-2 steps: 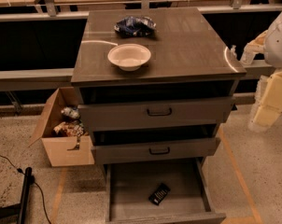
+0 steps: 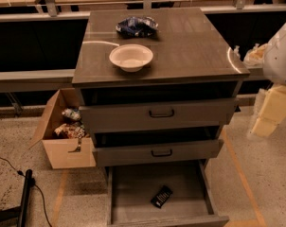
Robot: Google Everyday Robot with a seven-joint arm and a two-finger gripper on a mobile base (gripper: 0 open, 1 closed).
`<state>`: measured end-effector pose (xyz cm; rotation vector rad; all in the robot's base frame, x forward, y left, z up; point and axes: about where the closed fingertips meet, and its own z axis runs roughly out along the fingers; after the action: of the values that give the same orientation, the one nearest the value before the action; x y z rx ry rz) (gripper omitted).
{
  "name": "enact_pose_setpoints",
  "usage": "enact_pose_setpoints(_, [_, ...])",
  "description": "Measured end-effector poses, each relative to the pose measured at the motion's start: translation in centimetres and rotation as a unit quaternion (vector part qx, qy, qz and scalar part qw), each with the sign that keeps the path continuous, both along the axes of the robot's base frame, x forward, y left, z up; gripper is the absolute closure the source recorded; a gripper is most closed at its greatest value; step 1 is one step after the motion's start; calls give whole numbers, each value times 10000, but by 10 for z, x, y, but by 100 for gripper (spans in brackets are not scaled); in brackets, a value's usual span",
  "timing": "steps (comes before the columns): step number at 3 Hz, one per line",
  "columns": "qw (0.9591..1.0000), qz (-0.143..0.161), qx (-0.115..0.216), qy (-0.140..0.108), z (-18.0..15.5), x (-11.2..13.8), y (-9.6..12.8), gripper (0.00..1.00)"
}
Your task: Pick rxbar chocolate from bottom drawer and place on counter
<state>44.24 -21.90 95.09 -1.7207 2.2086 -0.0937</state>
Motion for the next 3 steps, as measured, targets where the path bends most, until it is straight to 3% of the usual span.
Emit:
enact_pose_setpoints(1, [9993, 260, -199, -194, -48, -4, -4, 0])
enact_pose_setpoints(3, [9969, 642, -446, -117, -202, -23, 3, 0])
